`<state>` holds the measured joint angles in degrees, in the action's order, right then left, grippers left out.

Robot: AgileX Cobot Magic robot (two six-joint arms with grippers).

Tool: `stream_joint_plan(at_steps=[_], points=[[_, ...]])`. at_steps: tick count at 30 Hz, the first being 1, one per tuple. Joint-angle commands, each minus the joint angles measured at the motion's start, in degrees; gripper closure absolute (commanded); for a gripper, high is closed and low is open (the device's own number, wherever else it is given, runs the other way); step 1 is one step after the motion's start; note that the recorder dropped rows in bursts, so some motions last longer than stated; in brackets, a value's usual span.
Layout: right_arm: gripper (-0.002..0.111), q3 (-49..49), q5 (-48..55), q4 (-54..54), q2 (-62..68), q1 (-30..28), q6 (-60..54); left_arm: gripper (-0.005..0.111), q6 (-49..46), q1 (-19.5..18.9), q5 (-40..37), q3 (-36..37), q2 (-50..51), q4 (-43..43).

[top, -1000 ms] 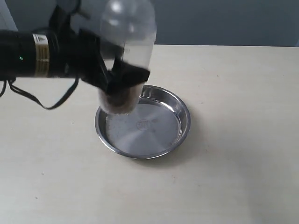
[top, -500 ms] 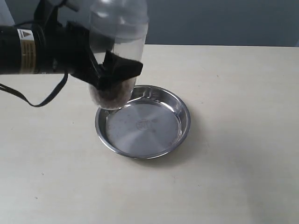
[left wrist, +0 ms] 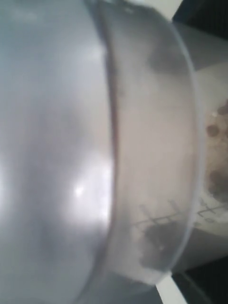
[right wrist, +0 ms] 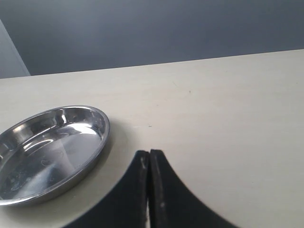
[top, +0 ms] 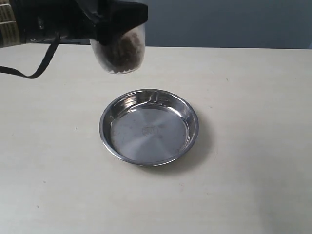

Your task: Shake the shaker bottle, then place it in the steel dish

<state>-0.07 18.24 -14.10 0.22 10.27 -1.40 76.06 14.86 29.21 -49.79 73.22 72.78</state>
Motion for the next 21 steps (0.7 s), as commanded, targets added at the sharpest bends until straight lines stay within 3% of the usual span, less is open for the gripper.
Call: stream_joint_plan(at_steps=[1, 6, 8, 9, 11, 13, 14, 15, 19, 21], points=[[0.109, 0.07, -0.57, 0.04, -0.22, 0.06, -0.09, 0.106, 4.24, 0.1, -8.81, -0.37, -0.45, -6.91], [0.109, 0.07, -0.57, 0.04, -0.22, 0.06, -0.09, 0.106, 2.93, 0.1, -27.73, -0.37, -0.45, -5.43], [0.109, 0.07, -0.57, 0.04, -0.22, 0.06, -0.09, 0.106, 3.04, 0.1, -28.55, -0.06, -0.45, -6.85], [0.109, 0.07, -0.57, 0.04, -0.22, 0.06, -0.09, 0.106, 3.04, 0.1, -24.18, 0.54, -0.45, -7.35], [0.109, 0.07, -0.57, 0.04, -0.22, 0.06, -0.09, 0.106, 2.66, 0.1, -2.88, 2.49, 0.26, -3.92], [0.109, 0.07, -0.57, 0.04, -0.22, 0.06, -0.09, 0.106, -4.37, 0.1, 16.85, 2.71, 2.21, 4.9], [0.109, 0.07, -0.57, 0.04, -0.22, 0.06, -0.09, 0.106, -8.07, 0.1, 20.81, 2.59, 3.05, 9.11], [0.109, 0.07, -0.57, 0.04, -0.22, 0.06, -0.09, 0.106, -7.13, 0.1, 18.06, 2.59, 3.52, 10.82], [0.109, 0.07, -0.57, 0.04, -0.22, 0.06, -0.09, 0.106, 11.5, 0.1, -12.47, 2.7, 4.93, 4.45], [0.109, 0.07, -0.57, 0.04, -0.22, 0.06, -0.09, 0.106, 12.78, 0.1, -9.09, 2.7, 5.06, 4.75]])
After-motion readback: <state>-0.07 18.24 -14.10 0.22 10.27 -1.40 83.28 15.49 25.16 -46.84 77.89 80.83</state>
